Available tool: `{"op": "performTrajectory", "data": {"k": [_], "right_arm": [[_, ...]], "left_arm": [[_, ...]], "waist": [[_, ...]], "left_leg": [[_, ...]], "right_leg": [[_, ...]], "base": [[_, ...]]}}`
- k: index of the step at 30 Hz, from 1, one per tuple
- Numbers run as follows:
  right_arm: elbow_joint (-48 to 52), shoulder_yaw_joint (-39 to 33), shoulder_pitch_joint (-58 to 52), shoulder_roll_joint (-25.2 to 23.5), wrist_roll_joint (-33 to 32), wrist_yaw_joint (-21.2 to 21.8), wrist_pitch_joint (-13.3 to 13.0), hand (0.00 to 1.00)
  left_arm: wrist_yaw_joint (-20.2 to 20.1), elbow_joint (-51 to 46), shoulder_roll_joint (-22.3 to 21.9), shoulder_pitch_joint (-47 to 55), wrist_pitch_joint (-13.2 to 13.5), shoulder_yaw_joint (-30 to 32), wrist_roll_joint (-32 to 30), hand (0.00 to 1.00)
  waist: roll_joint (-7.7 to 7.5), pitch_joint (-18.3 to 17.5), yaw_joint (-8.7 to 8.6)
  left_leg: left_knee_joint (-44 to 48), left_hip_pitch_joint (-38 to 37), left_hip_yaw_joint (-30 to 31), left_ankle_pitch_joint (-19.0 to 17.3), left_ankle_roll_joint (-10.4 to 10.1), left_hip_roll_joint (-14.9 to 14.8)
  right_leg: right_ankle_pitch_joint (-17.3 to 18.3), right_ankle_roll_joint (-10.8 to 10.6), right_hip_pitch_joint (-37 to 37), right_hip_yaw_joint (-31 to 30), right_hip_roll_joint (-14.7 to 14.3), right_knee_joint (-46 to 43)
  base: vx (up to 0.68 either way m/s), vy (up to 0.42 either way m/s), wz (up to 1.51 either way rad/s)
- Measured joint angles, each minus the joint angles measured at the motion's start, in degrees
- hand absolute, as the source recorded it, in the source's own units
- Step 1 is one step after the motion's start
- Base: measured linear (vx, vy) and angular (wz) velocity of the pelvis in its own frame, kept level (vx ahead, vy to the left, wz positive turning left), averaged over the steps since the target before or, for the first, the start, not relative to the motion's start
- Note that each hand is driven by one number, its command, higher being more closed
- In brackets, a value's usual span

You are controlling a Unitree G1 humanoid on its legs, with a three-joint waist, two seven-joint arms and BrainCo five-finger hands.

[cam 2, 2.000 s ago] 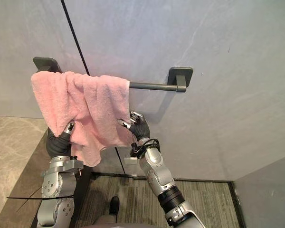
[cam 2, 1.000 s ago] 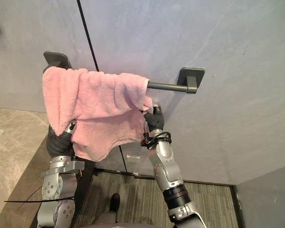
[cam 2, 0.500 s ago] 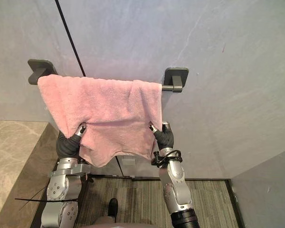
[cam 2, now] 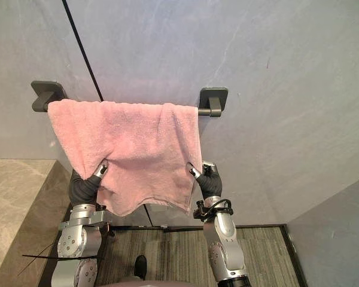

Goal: Organize washtable

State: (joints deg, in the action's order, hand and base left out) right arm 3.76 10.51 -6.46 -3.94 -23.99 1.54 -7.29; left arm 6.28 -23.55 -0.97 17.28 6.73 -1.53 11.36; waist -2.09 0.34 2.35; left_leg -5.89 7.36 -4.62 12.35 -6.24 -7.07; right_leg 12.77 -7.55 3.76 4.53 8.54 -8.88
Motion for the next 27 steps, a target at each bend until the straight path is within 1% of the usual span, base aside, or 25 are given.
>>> {"op": "performTrajectory", "data": {"k": [8,13,16,18,19,20,23,26,27], "right_arm": [[-0.56,2.95,-2.2,0.43,-0.02,1.24,1.06,0.0],[-2.51,4.11,-3.13,0.83,1.18,2.27,1.3,0.0],[-3.22,4.4,-5.47,1.51,2.8,2.36,1.46,0.0],[-3.84,5.48,-7.02,2.13,4.5,2.5,1.65,0.0],[-4.56,6.38,-8.63,2.5,5.23,2.93,2.07,0.0],[-5.14,6.76,-10.6,2.66,6.44,4.04,2.97,0.0],[-5.49,8.59,-15.94,4.23,8.23,6.5,4.24,0.0],[-5.51,8.65,-19.88,5.38,9.22,8.75,5.47,0.0],[-5.51,8.66,-20.44,5.63,9.6,8.99,5.47,0.0]], "left_arm": [[-0.56,3.46,-1.08,1.83,-0.15,1.24,-3.17,0.0],[-1.25,8.11,-1.07,1.94,-0.39,2.25,-5.19,0.0],[-1.51,13.37,-1.0,2.0,-1.61,2.99,-5.58,0.0],[-2.34,16.81,-0.96,2.02,-2.75,4.14,-6.59,0.0],[-2.6,19.34,-0.95,2.1,-3.76,4.6,-7.54,0.0],[-2.69,21.32,-1.04,2.47,-4.58,5.1,-8.61,0.0],[-3.03,25.69,-1.48,4.58,-5.93,6.33,-12.04,0.0],[-3.51,29.17,-2.61,6.62,-6.53,7.51,-14.39,0.0],[-3.78,29.67,-2.71,7.07,-6.53,7.8,-14.51,0.0]], "waist": [[0.26,-0.55,-0.04],[0.88,-1.09,-0.05],[0.75,-1.34,0.0],[0.72,-1.36,-0.05],[0.65,-1.4,-0.05],[0.57,-1.46,-0.03],[0.46,-1.53,-0.08],[0.47,-1.53,-0.05],[0.46,-1.53,-0.06]], "left_leg": [[0.0,-0.15,-0.11,0.01,0.0,-0.03],[-0.01,-0.21,-0.22,-0.01,0.0,-0.09],[-0.01,-0.23,-0.3,-0.05,0.01,-0.2],[-0.01,-0.23,-0.42,-0.32,-0.08,-0.38],[-0.01,-0.24,-0.57,-0.41,-0.19,-0.62],[-0.01,-0.25,-0.75,-0.45,-0.23,-0.82],[-0.01,-0.37,-1.13,-0.57,-0.28,-0.96],[-0.01,-0.87,-1.82,-0.76,-0.25,-1.01],[-0.01,-1.01,-1.98,-0.81,-0.24,-1.03]], "right_leg": [[-0.01,0.0,0.05,-0.09,0.01,-0.01],[-0.11,-0.07,0.03,-0.2,-0.01,0.0],[-0.16,-0.07,0.03,-0.25,-0.09,0.03],[-0.26,0.02,-0.01,-0.38,-0.24,0.13],[-0.42,0.11,-0.04,-0.51,-0.43,0.32],[-0.61,0.21,-0.02,-0.61,-0.58,0.61],[-0.76,0.23,0.0,-0.92,-0.64,0.91],[-0.81,0.15,0.08,-1.5,-0.53,0.93],[-0.82,0.14,0.13,-1.59,-0.51,0.93]], "base": [[0.0,0.0,0.0],[0.0,0.0,0.0],[0.0,0.0,0.0],[0.0,-0.006,-0.03],[0.0,-0.015,-0.09],[0.0,-0.017,-0.09],[0.01,-0.016,-0.07],[0.01,-0.006,-0.1],[0.0,-0.006,-0.09]]}}
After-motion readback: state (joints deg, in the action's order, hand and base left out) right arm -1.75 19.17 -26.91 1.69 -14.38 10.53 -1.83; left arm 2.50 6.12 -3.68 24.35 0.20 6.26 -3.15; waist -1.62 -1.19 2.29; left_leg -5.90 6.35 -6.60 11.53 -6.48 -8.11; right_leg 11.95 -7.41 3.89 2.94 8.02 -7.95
